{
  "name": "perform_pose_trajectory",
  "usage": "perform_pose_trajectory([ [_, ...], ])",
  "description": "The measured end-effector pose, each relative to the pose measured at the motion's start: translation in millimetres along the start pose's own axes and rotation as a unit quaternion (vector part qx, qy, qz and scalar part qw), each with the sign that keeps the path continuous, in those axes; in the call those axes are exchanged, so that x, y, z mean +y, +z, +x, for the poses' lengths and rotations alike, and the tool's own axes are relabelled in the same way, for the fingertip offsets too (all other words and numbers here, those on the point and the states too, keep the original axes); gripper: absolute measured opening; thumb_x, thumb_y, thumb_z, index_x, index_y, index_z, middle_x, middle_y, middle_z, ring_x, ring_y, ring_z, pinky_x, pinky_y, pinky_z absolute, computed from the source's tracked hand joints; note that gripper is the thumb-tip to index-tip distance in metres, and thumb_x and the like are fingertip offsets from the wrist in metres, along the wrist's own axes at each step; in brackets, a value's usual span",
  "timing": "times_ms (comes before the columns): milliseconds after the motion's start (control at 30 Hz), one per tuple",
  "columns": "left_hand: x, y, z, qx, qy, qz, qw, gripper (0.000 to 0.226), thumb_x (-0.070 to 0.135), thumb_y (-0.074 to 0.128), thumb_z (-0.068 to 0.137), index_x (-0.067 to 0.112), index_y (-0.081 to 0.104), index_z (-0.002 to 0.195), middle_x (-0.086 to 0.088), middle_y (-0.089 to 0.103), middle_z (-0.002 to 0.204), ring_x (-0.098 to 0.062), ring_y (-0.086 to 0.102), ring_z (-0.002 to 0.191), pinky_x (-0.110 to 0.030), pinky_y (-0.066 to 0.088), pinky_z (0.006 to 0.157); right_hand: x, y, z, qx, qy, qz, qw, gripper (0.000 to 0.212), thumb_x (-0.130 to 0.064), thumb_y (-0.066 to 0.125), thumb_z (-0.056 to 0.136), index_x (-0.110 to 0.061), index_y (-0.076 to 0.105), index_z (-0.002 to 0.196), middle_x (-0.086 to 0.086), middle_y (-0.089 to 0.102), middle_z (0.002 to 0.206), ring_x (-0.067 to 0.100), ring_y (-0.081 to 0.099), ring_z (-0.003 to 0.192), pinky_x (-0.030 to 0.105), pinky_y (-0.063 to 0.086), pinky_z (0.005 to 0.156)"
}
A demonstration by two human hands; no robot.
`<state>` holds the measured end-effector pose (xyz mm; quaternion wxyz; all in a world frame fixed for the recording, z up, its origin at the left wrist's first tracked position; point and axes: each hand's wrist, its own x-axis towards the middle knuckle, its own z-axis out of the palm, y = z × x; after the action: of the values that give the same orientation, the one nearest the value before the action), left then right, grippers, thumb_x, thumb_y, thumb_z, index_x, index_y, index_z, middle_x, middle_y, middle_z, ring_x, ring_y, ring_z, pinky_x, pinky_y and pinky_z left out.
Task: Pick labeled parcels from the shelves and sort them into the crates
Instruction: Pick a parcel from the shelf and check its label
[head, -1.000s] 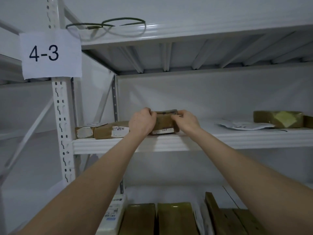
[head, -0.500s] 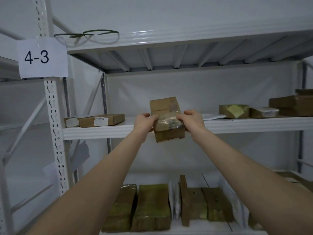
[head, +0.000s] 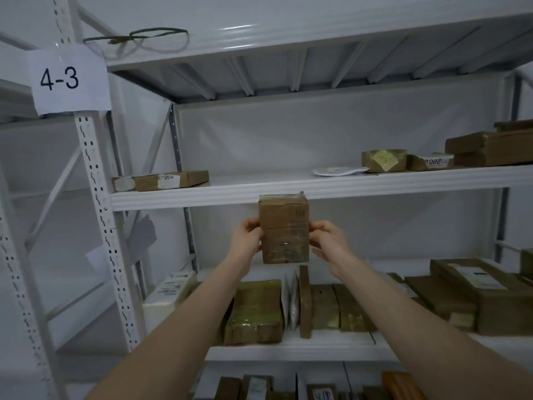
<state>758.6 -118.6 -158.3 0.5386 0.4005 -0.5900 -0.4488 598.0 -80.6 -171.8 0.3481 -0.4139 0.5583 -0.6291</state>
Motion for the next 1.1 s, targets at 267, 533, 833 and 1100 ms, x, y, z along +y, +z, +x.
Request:
perform_pose_trajectory([
  [267,-47,-18,6,-0.049,-0.122,-0.061,0.989,0.047,0.05,0.045,0.096,0.016,0.053,0.128,-0.004,0.06,0.122,-0.025,0.056,0.111,-0.039,0.049,0.081,59,7,-8,-0.032,0.105,0.091,0.99,0.035,-0.022,0.05,0.099,-0.018,0.049,0.133,-0.001,0.063,0.107,0.012,0.058,0.088,0.033,0.047,0.091],
  [533,-90,-43,9,-0.095,-0.139,-0.083,0.982,0.018,0.008,0.055,0.09,0.017,0.067,0.099,-0.001,0.069,0.088,-0.017,0.059,0.086,-0.031,0.047,0.068,90,15,-20,-0.05,0.17,0.08,0.981,0.015,-0.021,0.053,0.097,-0.028,0.063,0.106,0.004,0.067,0.107,0.02,0.062,0.094,0.036,0.048,0.09],
  [833,-135,-52,4,-0.158,-0.125,-0.067,0.977,0.053,-0.006,0.052,0.083,0.027,0.062,0.123,-0.002,0.064,0.125,-0.03,0.056,0.113,-0.042,0.046,0.082,119,26,-25,-0.036,0.18,0.107,0.977,0.052,-0.032,0.074,0.08,-0.031,0.054,0.128,0.005,0.063,0.114,0.032,0.061,0.106,0.047,0.049,0.095],
  [1100,-144,-56,4,-0.137,-0.24,-0.021,0.961,0.085,0.063,0.079,0.06,0.025,0.053,0.132,-0.001,0.059,0.131,-0.027,0.053,0.12,-0.054,0.04,0.102,129,36,-27,0.017,0.166,0.148,0.975,0.052,-0.017,0.072,0.083,-0.029,0.049,0.128,0.0,0.065,0.105,0.026,0.062,0.104,0.045,0.048,0.095],
])
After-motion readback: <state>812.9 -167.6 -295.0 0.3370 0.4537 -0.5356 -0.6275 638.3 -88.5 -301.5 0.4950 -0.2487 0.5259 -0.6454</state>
